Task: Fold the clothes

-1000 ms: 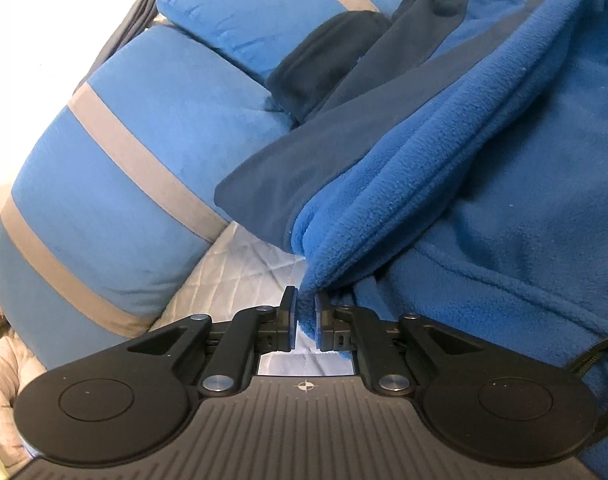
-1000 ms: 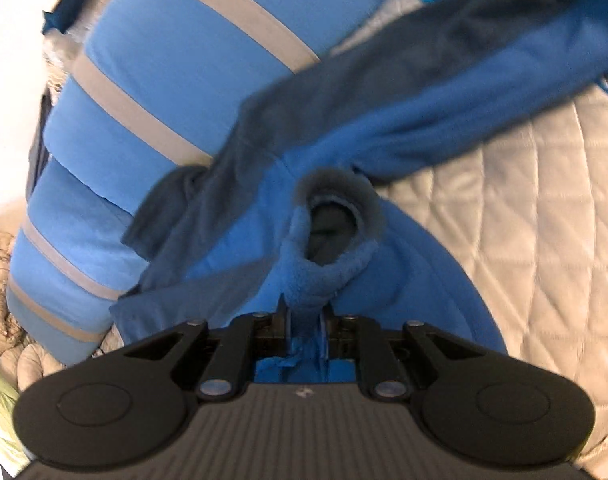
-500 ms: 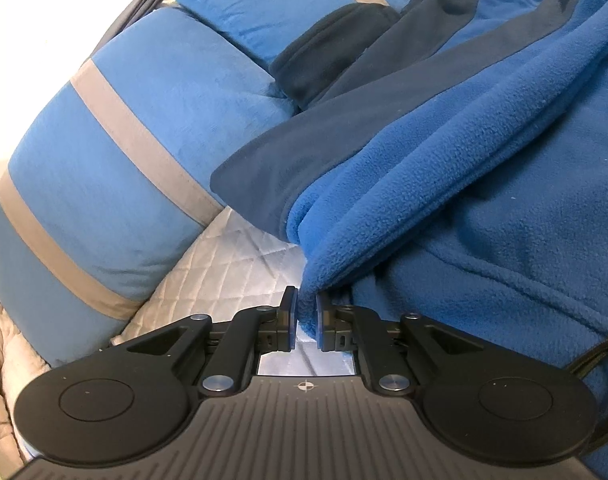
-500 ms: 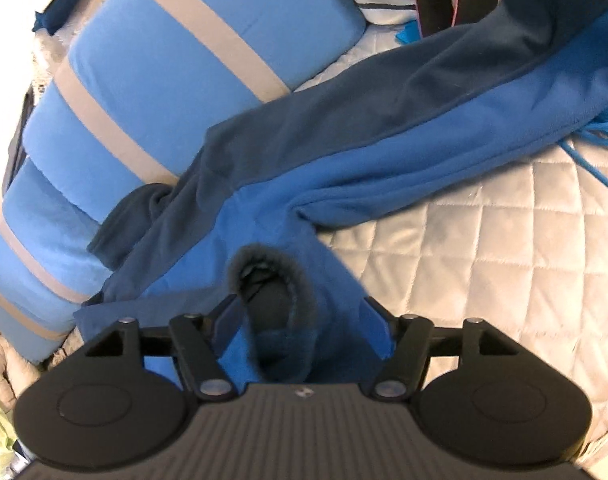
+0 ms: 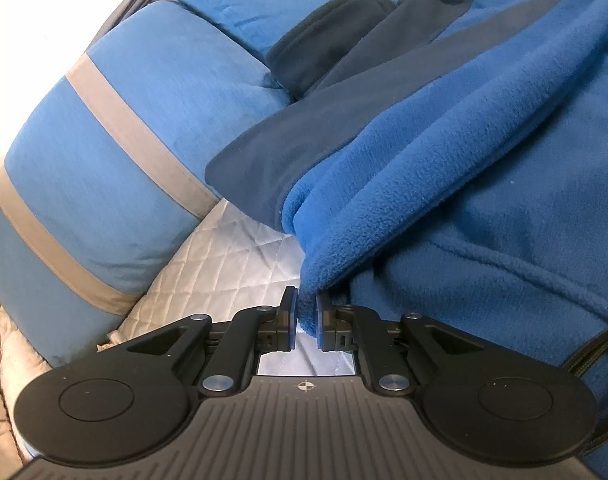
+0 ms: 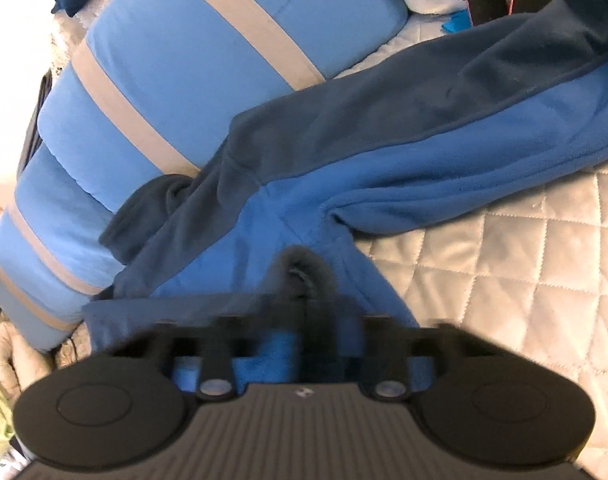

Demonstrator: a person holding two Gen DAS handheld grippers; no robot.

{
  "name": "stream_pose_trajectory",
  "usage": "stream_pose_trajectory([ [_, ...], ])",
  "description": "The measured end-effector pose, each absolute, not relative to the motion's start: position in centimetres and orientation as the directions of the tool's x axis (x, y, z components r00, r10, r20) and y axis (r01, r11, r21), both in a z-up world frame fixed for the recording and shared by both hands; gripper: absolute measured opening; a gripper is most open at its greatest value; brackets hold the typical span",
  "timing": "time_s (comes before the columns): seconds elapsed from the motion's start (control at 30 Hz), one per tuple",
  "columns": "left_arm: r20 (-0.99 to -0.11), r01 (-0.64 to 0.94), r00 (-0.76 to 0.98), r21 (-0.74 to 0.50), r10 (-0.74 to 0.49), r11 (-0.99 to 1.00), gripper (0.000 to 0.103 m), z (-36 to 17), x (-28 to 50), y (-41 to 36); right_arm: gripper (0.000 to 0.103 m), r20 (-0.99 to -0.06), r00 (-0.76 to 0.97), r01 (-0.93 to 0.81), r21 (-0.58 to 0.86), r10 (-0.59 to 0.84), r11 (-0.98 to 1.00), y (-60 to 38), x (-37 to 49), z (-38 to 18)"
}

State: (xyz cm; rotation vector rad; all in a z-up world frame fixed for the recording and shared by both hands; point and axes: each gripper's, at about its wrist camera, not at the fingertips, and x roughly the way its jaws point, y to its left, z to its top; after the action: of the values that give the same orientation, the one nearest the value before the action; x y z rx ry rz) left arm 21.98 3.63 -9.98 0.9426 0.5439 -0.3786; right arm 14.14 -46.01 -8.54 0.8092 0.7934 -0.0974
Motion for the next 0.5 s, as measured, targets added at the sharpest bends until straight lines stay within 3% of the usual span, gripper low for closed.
stream_pose_trajectory([
  [0.17, -0.600, 0.538, 0.797, 0.658, -0.065, 0.527, 0.012, -10.4, 22.4, 4.2, 0.008, -0.505, 0.817, 0.187, 0.688, 0.278, 0.701, -46.5, 12.9, -6.0],
  [0.37, -0.601, 0.531, 0.797, 0.655, -0.056, 0.538, 0.012, -10.6, 22.6, 4.1, 0.003, -0.680, 0.719, 0.349, 0.532, 0.144, 0.772, -47.1, 13.5, -8.1],
  [0.5, -0.594, 0.524, 0.803, 0.655, -0.059, 0.544, 0.013, -10.4, 22.4, 4.1, 0.006, -0.720, 0.677, 0.410, 0.540, 0.152, 0.735, -48.3, 13.6, -9.6],
])
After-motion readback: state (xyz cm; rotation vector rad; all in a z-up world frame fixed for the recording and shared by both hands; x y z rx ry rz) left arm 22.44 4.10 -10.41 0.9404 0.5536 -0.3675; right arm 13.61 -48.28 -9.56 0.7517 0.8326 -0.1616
